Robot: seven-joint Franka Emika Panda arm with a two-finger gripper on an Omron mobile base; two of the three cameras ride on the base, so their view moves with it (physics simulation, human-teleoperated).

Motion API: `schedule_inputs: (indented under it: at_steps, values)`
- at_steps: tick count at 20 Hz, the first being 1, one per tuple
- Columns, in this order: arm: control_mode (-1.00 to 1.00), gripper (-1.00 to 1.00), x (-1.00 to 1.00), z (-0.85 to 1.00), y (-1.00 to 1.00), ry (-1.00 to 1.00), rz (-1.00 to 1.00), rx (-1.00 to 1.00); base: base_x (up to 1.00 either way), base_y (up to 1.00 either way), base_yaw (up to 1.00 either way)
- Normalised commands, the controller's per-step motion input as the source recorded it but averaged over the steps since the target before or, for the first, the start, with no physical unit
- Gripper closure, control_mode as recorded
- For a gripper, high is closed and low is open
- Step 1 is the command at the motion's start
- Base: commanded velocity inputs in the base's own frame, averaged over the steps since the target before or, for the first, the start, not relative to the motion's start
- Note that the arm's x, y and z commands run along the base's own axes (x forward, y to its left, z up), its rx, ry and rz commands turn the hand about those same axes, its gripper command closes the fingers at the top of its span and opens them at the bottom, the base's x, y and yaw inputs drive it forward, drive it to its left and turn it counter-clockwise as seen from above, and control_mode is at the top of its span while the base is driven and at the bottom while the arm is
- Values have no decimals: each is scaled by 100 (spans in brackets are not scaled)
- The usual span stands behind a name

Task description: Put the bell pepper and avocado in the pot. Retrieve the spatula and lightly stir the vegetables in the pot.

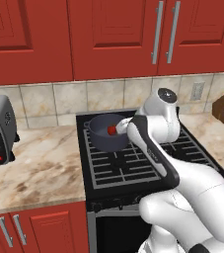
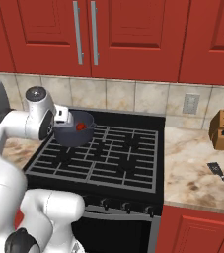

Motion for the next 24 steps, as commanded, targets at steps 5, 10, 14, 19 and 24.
schedule_inputs:
  at_steps: [5,10,14,19,24]
  values:
    - [-100,100,29,0,3,9,0,0,0,0,0]
    - [-100,100,76,-6,0,11,0,0,0,0,0]
    - [-100,100,74,-16,1,5,0,0,0,0,0]
    - [-100,100,41,-23,2,0,0,0,0,0,0]
    - [-100,100,13,-32,2,0,0,0,0,0,0]
